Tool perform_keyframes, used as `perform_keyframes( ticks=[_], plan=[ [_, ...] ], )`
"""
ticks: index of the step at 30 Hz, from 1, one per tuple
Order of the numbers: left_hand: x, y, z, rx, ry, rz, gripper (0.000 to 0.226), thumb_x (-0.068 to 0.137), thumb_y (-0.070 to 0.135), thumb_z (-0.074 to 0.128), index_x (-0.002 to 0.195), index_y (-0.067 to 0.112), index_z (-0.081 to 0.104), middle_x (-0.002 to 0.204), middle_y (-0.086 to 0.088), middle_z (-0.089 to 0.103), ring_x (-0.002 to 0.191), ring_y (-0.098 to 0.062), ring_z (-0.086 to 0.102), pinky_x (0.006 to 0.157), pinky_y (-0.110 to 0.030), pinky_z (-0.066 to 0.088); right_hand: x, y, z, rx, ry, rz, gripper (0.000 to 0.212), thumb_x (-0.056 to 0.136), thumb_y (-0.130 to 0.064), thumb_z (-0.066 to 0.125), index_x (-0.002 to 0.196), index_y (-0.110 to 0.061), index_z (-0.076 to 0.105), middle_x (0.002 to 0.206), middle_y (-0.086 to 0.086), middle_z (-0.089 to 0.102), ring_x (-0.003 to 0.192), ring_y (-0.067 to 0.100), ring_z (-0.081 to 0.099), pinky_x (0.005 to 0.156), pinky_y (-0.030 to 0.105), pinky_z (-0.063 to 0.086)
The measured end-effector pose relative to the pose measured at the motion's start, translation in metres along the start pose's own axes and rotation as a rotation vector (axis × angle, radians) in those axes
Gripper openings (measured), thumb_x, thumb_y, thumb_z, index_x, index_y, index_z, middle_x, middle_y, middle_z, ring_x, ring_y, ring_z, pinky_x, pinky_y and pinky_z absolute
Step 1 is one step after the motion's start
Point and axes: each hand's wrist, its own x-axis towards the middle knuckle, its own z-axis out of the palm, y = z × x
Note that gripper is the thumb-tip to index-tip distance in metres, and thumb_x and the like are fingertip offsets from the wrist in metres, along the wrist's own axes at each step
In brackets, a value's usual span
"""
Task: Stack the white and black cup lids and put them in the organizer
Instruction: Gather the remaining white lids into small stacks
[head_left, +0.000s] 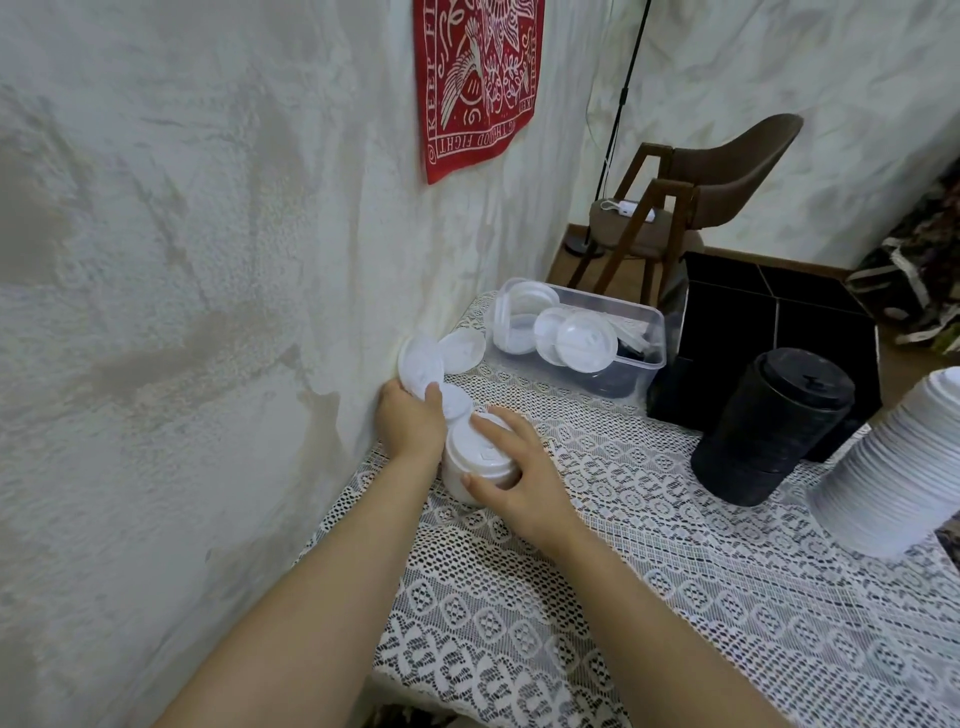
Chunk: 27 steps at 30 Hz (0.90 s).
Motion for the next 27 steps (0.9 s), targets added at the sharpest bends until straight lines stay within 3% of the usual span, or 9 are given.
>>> perform_keyframes(
  ticks=[4, 7, 10, 13, 17, 20, 22, 24, 27],
  plan=[
    [0.004, 0.006, 0.002, 0.107, 0.065, 0.015, 0.031, 0.09, 0.018, 0.062, 0.11, -0.005, 0.062, 0.11, -0.022, 0.067, 0.1, -0.037, 0.062, 0.082, -0.038, 0.047, -0.001, 0.002, 0.001, 0.0, 0.01, -0.005, 0.066, 0.068, -0.053, 0.062, 0.132, -0.042, 0.05, 0.15, -0.009, 0.032, 0.139, 0.008, 0.031, 0.117, 0.035, 0.029],
    [0.003, 0.003, -0.002, 0.159, 0.097, 0.136, 0.021, 0.092, 0.014, 0.057, 0.099, -0.005, 0.062, 0.099, -0.021, 0.066, 0.086, -0.033, 0.059, 0.071, -0.036, 0.039, -0.001, 0.004, 0.001, -0.002, 0.011, 0.003, 0.067, 0.068, -0.054, 0.062, 0.133, -0.042, 0.051, 0.151, -0.01, 0.031, 0.14, 0.009, 0.03, 0.117, 0.04, 0.029],
    [-0.002, 0.0, -0.01, 0.288, 0.058, 0.491, 0.01, 0.083, 0.004, 0.064, 0.09, -0.003, 0.059, 0.086, -0.02, 0.059, 0.076, -0.032, 0.052, 0.065, -0.038, 0.036, -0.001, 0.005, 0.001, 0.007, 0.011, 0.007, 0.067, 0.068, -0.054, 0.062, 0.133, -0.042, 0.051, 0.151, -0.011, 0.031, 0.14, 0.009, 0.03, 0.117, 0.041, 0.03],
    [0.001, -0.01, -0.016, 0.552, -0.044, 0.751, 0.026, 0.069, -0.002, 0.074, 0.092, -0.005, 0.064, 0.084, -0.022, 0.055, 0.074, -0.038, 0.054, 0.061, -0.042, 0.041, -0.001, 0.005, 0.001, 0.01, 0.007, 0.013, 0.063, 0.071, -0.045, 0.066, 0.132, -0.043, 0.05, 0.152, -0.012, 0.03, 0.139, 0.007, 0.029, 0.118, 0.038, 0.028],
    [0.003, -0.015, -0.024, 0.714, -0.225, 0.769, 0.035, 0.083, 0.009, 0.066, 0.116, -0.001, 0.061, 0.114, -0.019, 0.053, 0.105, -0.036, 0.049, 0.088, -0.04, 0.043, -0.001, 0.006, 0.001, 0.028, 0.008, 0.001, 0.06, 0.073, -0.035, 0.068, 0.13, -0.044, 0.05, 0.151, -0.012, 0.03, 0.14, 0.007, 0.029, 0.118, 0.03, 0.025],
    [0.006, -0.019, -0.033, 0.583, -0.403, 0.659, 0.053, 0.089, 0.019, 0.063, 0.137, 0.004, 0.048, 0.146, -0.013, 0.038, 0.135, -0.03, 0.035, 0.114, -0.038, 0.029, -0.002, 0.005, 0.0, 0.024, -0.004, 0.006, 0.06, 0.073, -0.034, 0.067, 0.129, -0.045, 0.049, 0.15, -0.014, 0.031, 0.138, 0.007, 0.03, 0.111, 0.019, 0.023],
    [0.008, -0.022, -0.039, 0.545, -0.508, 0.613, 0.062, 0.089, 0.02, 0.061, 0.145, 0.005, 0.039, 0.156, -0.009, 0.027, 0.143, -0.024, 0.026, 0.119, -0.034, 0.02, -0.002, 0.005, 0.0, 0.026, -0.004, 0.003, 0.06, 0.073, -0.034, 0.067, 0.129, -0.045, 0.05, 0.149, -0.015, 0.031, 0.138, 0.006, 0.031, 0.109, 0.016, 0.024],
    [0.009, -0.024, -0.041, 0.562, -0.539, 0.61, 0.061, 0.091, 0.021, 0.057, 0.146, 0.006, 0.037, 0.158, -0.008, 0.024, 0.145, -0.023, 0.023, 0.119, -0.031, 0.017, -0.002, 0.005, 0.0, 0.036, -0.002, 0.003, 0.06, 0.072, -0.035, 0.068, 0.129, -0.046, 0.05, 0.149, -0.014, 0.031, 0.138, 0.007, 0.031, 0.112, 0.022, 0.027],
    [0.009, -0.024, -0.043, 0.592, -0.499, 0.65, 0.056, 0.092, 0.025, 0.06, 0.142, 0.005, 0.044, 0.153, -0.012, 0.033, 0.138, -0.029, 0.031, 0.115, -0.032, 0.021, -0.003, 0.003, 0.0, 0.012, 0.001, -0.005, 0.06, 0.073, -0.036, 0.067, 0.129, -0.047, 0.049, 0.149, -0.015, 0.031, 0.137, 0.007, 0.031, 0.115, 0.029, 0.029]
  ],
)
